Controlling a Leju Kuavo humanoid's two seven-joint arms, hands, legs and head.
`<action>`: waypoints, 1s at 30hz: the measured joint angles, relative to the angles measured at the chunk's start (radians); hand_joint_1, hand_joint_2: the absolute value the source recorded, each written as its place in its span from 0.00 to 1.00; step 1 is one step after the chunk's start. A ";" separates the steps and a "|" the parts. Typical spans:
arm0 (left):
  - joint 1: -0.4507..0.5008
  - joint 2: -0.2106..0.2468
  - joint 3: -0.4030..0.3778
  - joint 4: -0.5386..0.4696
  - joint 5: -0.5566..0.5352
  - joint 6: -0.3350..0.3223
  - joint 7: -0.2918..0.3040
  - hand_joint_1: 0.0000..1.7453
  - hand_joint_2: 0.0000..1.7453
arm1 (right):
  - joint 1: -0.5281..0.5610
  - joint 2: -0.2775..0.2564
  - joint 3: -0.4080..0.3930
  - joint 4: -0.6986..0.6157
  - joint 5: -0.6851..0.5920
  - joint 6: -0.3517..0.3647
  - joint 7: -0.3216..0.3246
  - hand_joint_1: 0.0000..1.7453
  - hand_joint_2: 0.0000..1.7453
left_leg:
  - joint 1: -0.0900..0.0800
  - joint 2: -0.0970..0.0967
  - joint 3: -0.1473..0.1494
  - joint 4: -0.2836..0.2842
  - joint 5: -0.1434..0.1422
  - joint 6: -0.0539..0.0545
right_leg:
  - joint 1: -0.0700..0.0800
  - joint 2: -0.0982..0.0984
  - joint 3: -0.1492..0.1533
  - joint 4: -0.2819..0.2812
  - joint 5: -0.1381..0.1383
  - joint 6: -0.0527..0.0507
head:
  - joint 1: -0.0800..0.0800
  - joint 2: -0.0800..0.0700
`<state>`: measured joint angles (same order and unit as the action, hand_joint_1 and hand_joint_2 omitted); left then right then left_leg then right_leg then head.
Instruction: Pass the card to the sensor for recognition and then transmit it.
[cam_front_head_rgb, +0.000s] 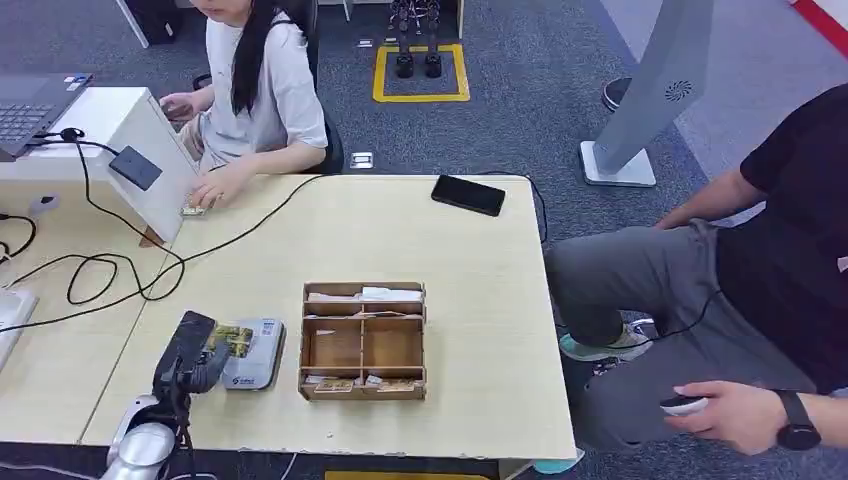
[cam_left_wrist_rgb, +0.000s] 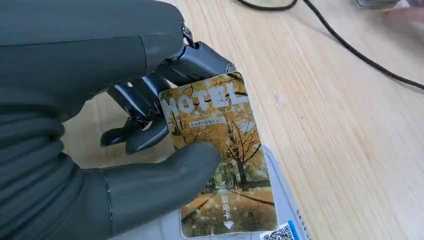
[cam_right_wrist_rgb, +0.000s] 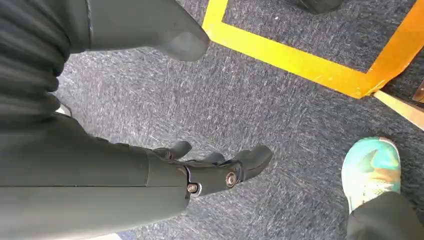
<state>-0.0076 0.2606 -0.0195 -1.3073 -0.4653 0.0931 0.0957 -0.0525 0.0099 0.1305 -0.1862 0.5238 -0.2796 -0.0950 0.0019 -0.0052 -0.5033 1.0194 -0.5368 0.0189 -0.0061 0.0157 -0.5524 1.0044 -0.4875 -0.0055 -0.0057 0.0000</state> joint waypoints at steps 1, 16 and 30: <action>0.000 -0.002 0.000 0.004 -0.019 0.006 0.005 1.00 1.00 | 0.000 0.000 0.000 0.000 0.001 0.000 0.001 0.00 1.00 | 0.000 0.000 0.000 0.000 0.000 0.000 | 0.000 0.000 0.000 0.000 0.000 0.000 | 0.000 0.000; -0.046 -0.042 -0.043 0.134 -0.515 0.148 0.118 1.00 1.00 | 0.000 0.008 -0.001 -0.002 0.010 0.011 0.004 0.00 1.00 | 0.000 -0.001 0.001 0.000 0.000 0.000 | 0.000 -0.001 0.001 0.000 0.000 0.000 | 0.000 0.000; -0.074 -0.072 -0.060 0.187 -0.575 0.149 0.101 1.00 1.00 | 0.000 0.010 -0.015 -0.002 0.011 0.010 0.000 0.00 1.00 | -0.001 -0.002 0.003 0.000 0.001 -0.002 | 0.000 -0.002 0.002 0.001 0.000 0.000 | 0.000 0.000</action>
<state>-0.0818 0.1884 -0.0797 -1.1208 -1.0403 0.2419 0.1968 -0.0522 0.0198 0.1160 -0.1884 0.5348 -0.2693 -0.0950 0.0013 -0.0074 -0.5006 1.0190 -0.5356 0.0174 -0.0063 0.0132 -0.5503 1.0053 -0.4873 -0.0060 -0.0057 0.0000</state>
